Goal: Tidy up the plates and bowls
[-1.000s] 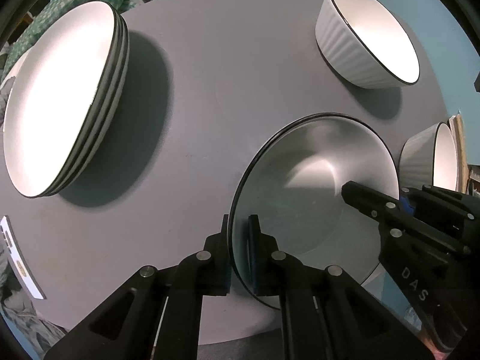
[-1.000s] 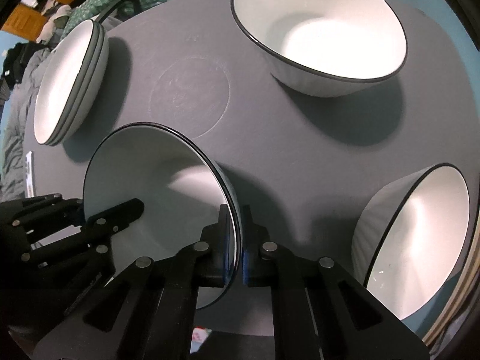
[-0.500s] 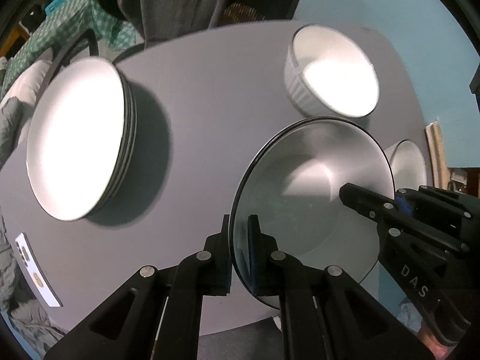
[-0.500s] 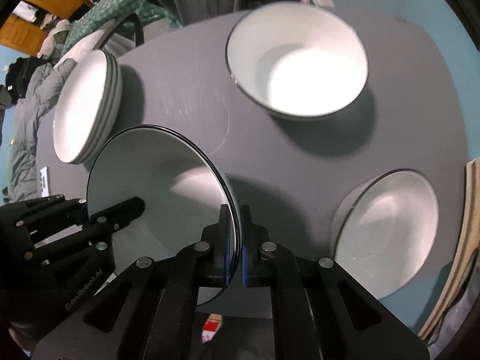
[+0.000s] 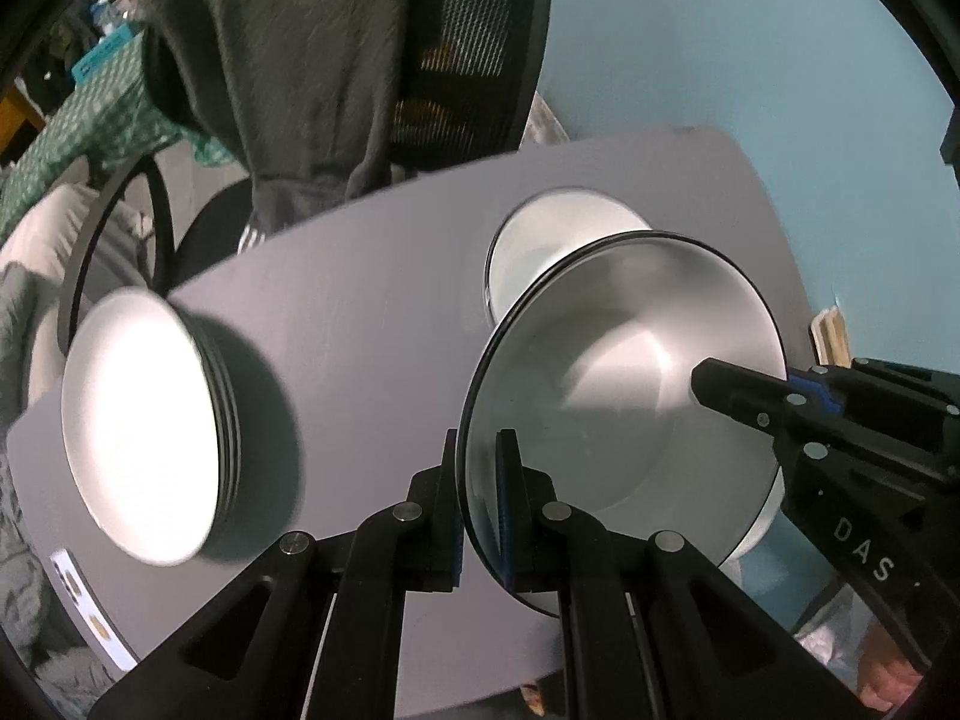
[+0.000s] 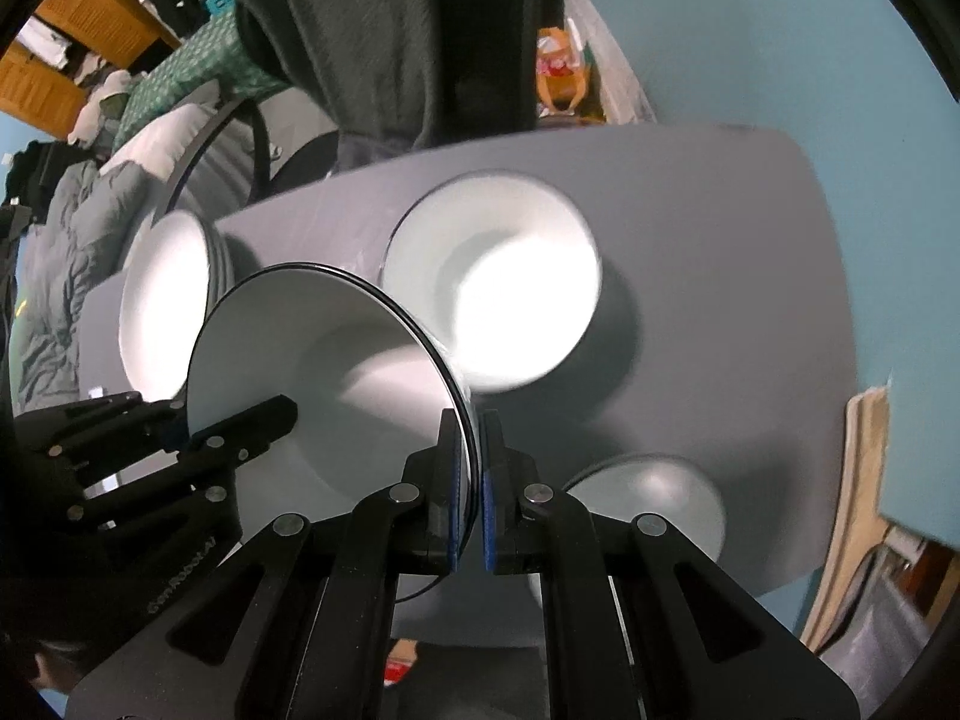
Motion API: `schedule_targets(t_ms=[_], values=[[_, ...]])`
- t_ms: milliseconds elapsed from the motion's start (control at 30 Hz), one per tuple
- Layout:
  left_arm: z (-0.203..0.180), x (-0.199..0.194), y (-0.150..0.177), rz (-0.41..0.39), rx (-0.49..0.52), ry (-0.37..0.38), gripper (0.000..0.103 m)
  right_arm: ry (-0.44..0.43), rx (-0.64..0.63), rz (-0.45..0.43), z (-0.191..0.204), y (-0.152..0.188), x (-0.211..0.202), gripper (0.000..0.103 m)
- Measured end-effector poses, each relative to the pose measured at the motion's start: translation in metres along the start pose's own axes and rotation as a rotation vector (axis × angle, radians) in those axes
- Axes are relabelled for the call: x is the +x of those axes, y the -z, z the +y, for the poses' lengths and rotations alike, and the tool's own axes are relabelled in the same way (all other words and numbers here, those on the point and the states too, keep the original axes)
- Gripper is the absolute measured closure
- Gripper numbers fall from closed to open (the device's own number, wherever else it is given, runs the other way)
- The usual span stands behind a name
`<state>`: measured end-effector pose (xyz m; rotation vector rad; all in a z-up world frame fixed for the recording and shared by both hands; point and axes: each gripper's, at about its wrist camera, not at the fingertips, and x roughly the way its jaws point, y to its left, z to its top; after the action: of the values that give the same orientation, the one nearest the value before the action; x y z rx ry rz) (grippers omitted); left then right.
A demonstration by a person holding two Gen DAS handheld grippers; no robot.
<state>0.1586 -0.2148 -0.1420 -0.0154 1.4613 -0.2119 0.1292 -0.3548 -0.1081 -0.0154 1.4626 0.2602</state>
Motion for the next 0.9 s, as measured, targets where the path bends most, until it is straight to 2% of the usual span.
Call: schedule_targets(t_ms=[167,400,600,767,900], values=[[-0.006,0.010,-0.026,0.011,0.006,-0.003,0.095,0.001,0.019,0.006,-0.019,-0.020,0.005,0.097],[-0.010,0.025,-0.051,0.028,0.039,-0.066,0.095,-0.007,0.046,0.041,-0.041,-0.037,0.014,0.097],[-0.015,0.031,-0.058,0.037,0.061,-0.080,0.094,0.003,0.051,0.063,-0.051,-0.048,0.022,0.097],[-0.015,0.047,-0.057,0.081,0.069,-0.084,0.093,0.002,0.054,0.092,-0.056,-0.050,0.028,0.097],[-0.017,0.046,-0.054,0.077,0.082,-0.093,0.092,0.008,0.044,0.099,-0.057,-0.049,0.030,0.096]])
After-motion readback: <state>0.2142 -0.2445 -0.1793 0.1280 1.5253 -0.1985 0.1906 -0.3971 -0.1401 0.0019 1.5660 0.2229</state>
